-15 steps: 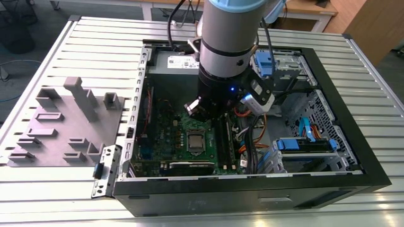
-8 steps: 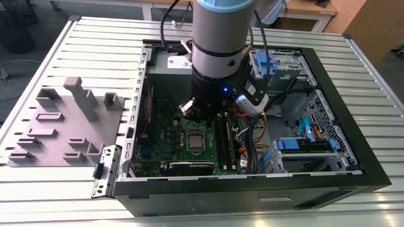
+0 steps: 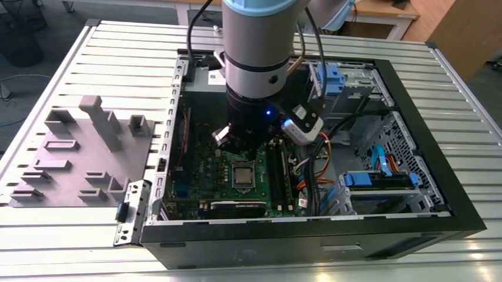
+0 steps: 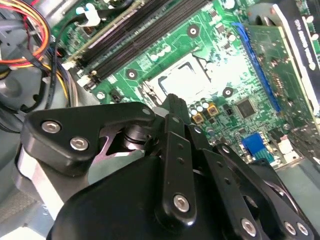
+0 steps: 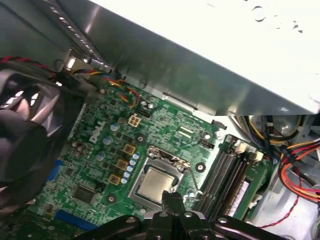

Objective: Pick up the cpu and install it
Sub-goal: 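Close the cpu cover, then install the first cpu locking lever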

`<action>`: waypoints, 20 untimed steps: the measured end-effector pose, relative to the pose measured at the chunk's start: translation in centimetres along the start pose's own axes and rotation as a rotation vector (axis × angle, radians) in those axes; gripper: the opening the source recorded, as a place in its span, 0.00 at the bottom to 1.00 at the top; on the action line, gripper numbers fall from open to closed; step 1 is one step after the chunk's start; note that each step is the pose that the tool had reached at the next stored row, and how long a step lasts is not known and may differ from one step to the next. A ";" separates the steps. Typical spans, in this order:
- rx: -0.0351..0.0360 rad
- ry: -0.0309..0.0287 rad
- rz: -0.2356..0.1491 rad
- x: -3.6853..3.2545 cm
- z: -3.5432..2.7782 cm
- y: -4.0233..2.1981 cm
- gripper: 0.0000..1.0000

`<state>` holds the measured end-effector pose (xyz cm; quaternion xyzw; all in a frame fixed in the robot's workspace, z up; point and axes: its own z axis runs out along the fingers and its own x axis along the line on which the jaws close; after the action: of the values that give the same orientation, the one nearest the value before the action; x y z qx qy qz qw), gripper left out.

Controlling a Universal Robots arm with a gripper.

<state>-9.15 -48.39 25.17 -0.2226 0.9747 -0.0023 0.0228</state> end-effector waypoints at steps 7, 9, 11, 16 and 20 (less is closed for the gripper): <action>0.0000 -0.0002 0.000 0.18 0.00 -0.12 0.11; 0.0000 -0.0002 0.000 0.18 0.00 -0.12 0.11; 0.0000 -0.0002 0.000 0.18 0.00 -0.12 0.11; 0.0000 -0.0003 0.000 0.04 0.00 0.01 0.11; 0.0001 -0.0001 0.000 -0.14 -0.03 0.31 0.11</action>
<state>-9.15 -48.04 25.20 -0.2226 0.9746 -0.0024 0.0229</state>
